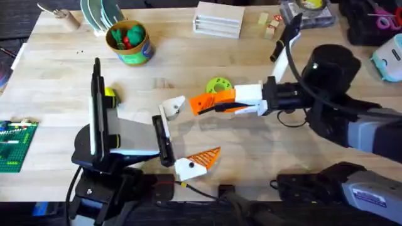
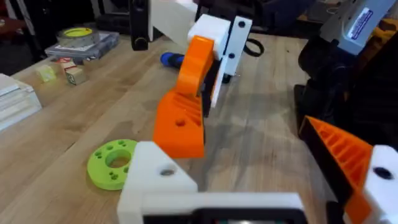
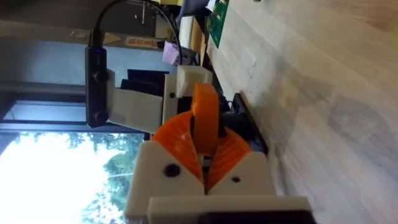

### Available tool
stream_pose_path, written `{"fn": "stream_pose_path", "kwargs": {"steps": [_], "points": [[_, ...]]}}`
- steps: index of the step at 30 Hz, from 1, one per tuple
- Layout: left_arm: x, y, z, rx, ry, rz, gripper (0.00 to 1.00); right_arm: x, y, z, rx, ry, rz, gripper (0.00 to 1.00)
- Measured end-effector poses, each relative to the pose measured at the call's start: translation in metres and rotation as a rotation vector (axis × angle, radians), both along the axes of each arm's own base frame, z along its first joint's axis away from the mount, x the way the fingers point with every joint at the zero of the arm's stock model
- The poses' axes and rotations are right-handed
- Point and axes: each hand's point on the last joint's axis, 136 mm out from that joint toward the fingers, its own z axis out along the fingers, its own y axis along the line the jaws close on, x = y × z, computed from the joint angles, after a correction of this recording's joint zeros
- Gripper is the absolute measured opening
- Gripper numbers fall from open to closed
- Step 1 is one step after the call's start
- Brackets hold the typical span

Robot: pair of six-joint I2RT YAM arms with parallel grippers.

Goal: Pick up the gripper from the table and insert it into the empty holder that is missing its gripper. Then pick up a screw, insert it into the mounting hole, and use the screwdriver to tighten it. Finally, clean up the table by picking up the vegetable and placing it into the bucket.

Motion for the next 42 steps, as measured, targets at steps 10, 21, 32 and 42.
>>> {"fn": "stream_pose_path", "kwargs": {"steps": [10, 21, 32, 42], "points": [[0.0, 0.0, 0.0, 0.0, 0.0, 0.0, 0.995, -0.007, 0.015, -0.004, 0.02, 0.02, 0.064, 0.009], [0.001, 0.0, 0.0, 0.001, -0.004, 0.007, 0.994, -0.004, 0.018, 0.002, 0.033, 0.008, 0.045, 0.009], [0.012, 0.005, 0.0, 0.006, -0.012, 0.074, 0.994, -0.002, 0.038, 0.001, 0.048, -0.038, 0.02, 0.009], [0.014, 0.005, 0.0, 0.003, -0.002, 0.085, 0.993, -0.002, 0.058, -0.008, 0.047, -0.054, 0.011, 0.008]]}}
